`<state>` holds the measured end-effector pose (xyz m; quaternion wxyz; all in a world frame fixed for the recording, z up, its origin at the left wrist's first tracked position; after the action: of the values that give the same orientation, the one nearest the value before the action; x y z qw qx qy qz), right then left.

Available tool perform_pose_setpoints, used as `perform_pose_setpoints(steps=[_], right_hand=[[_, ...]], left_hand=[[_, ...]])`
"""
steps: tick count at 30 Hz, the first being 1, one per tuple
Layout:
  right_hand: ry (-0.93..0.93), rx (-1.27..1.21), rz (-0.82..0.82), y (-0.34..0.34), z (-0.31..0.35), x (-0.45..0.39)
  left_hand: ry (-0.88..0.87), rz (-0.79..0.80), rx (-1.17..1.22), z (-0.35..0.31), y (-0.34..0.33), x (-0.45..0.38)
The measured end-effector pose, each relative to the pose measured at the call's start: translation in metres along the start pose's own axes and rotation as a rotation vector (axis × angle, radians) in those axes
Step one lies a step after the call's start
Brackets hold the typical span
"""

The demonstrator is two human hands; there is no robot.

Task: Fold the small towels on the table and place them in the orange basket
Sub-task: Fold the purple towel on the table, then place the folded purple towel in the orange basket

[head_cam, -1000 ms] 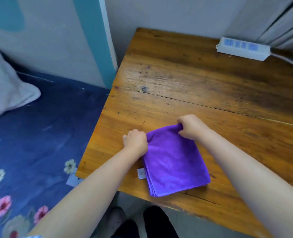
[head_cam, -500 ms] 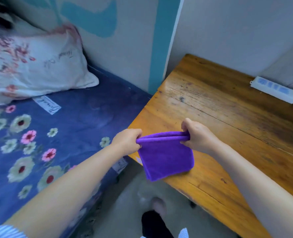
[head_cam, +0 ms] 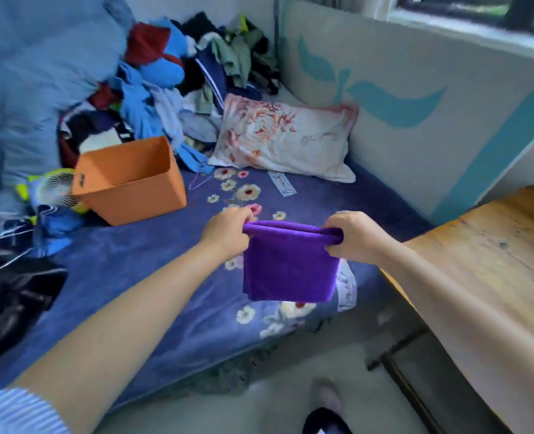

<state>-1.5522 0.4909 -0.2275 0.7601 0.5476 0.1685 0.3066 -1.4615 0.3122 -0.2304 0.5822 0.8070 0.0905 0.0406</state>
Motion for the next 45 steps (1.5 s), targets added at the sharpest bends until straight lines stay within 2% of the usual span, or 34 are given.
perform_pose_setpoints(steps=[6, 10, 18, 22, 25, 27, 30, 32, 39, 45], right_hand=[[0.135, -0.162, 0.064, -0.001, 0.13, -0.026], [0.214, -0.196, 0.091, -0.009, 0.193, -0.064], [0.314, -0.161, 0.177, -0.028, 0.288, -0.178], [0.27, -0.236, 0.182, -0.034, 0.327, -0.26], [0.142, -0.48, 0.16, -0.038, 0.351, -0.32], [0.028, -0.678, 0.206, -0.046, 0.363, -0.352], [-0.116, -0.81, 0.274, -0.069, 0.382, -0.404], [-0.135, -0.881, 0.284, -0.081, 0.394, -0.429], [-0.112, -0.911, 0.137, -0.106, 0.433, -0.51], [-0.139, -0.735, 0.027, -0.144, 0.464, -0.593]], left_hand=[[0.218, -0.22, 0.217, 0.101, 0.076, 0.073], [0.315, -0.346, 0.212, 0.154, 0.106, 0.092], [0.423, -0.426, 0.196, 0.276, 0.148, 0.049], [0.408, -0.43, 0.257, 0.345, 0.174, 0.001], [0.444, -0.512, 0.34, 0.398, 0.195, -0.027], [0.472, -0.56, 0.402, 0.429, 0.203, -0.042], [0.52, -0.602, 0.468, 0.472, 0.21, -0.066], [0.567, -0.608, 0.474, 0.497, 0.213, -0.08], [0.574, -0.606, 0.626, 0.587, 0.209, -0.137], [0.595, -0.556, 0.677, 0.673, 0.184, -0.196]])
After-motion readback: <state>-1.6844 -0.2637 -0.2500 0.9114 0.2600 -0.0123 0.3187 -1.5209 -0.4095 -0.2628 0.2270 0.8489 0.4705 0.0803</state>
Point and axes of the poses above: each hand's wrist, its own x-axis away from the middle knuckle, its own y-axis out of the back of the hand, z = x × y, the point moved 5 cm from there along -x, towards the middle knuckle, and after that the axes turned 11 degrees about -y, right-handed, at the moved point
